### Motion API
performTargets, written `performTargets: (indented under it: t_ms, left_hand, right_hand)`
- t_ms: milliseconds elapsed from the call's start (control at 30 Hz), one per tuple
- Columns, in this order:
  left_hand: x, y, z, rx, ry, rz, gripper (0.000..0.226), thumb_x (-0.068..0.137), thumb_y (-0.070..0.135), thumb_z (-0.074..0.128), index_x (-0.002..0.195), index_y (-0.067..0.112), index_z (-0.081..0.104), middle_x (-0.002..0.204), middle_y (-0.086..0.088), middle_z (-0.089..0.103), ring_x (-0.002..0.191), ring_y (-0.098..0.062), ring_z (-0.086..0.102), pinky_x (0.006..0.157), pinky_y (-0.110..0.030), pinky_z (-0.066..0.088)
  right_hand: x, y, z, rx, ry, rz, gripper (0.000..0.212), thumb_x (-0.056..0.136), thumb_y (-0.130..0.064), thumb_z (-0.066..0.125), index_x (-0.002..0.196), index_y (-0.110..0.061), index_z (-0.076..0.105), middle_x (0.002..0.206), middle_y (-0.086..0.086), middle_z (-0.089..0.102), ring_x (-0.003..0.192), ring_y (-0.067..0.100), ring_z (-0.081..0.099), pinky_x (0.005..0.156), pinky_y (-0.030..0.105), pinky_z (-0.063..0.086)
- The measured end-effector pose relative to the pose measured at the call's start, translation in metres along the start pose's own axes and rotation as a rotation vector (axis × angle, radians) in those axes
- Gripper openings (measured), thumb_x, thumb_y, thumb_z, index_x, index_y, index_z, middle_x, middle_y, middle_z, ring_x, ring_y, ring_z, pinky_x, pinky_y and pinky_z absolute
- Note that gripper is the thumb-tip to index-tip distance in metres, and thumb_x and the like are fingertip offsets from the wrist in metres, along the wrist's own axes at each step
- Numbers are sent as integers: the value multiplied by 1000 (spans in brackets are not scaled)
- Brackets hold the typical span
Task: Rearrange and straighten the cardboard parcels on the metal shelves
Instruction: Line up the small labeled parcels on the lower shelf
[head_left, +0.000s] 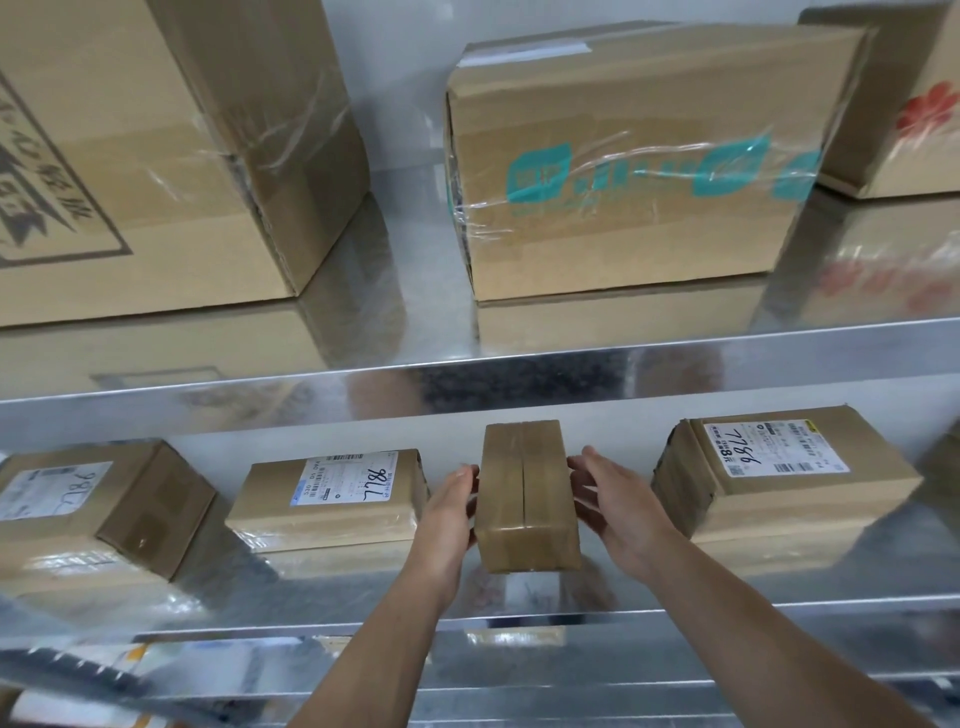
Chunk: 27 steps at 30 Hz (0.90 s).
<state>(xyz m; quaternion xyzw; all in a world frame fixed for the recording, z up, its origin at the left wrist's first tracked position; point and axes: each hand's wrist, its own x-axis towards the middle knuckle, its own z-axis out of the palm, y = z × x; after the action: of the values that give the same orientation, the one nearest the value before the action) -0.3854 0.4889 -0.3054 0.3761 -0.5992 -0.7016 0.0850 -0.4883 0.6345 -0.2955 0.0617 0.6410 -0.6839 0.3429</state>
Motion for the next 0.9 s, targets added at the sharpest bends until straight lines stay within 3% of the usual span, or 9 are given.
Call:
performTargets:
  t_ms: [167,500,767,900]
  left_hand:
    - [-1,3,2,19,-2,-11,42,108,48,33,110,29,71,115,3,72,116,-18,63,110,-48,45]
    - [0,-3,0,15,12,-19,40,108,47,35,117,27,69,119,1,71,117,-19,63,110,-51,46]
    - [2,2,-1,-52,10,7,38,108,44,36,120,18,62,118,-3,68,113,-20,64,109,-50,46]
    - [2,4,-1,-82,11,46,34,109,41,37,123,21,61,121,-3,68,114,-19,63,107,-47,48]
  right_hand:
    - [-3,1,4,-43,10,-22,34,110,-38,41,110,-18,68,114,3,71,113,21,64,109,43,46]
    - [0,9,2,-45,-2,-26,37,110,-34,43,109,-14,74,112,4,75,114,23,67,114,49,44]
    - [4,2,-2,-23,2,-39,39,109,-38,43,121,-13,71,122,6,72,117,22,65,114,46,45]
    - [3,-4,-3,-10,7,-48,43,109,-39,43,111,-8,73,115,11,73,112,25,67,110,47,48]
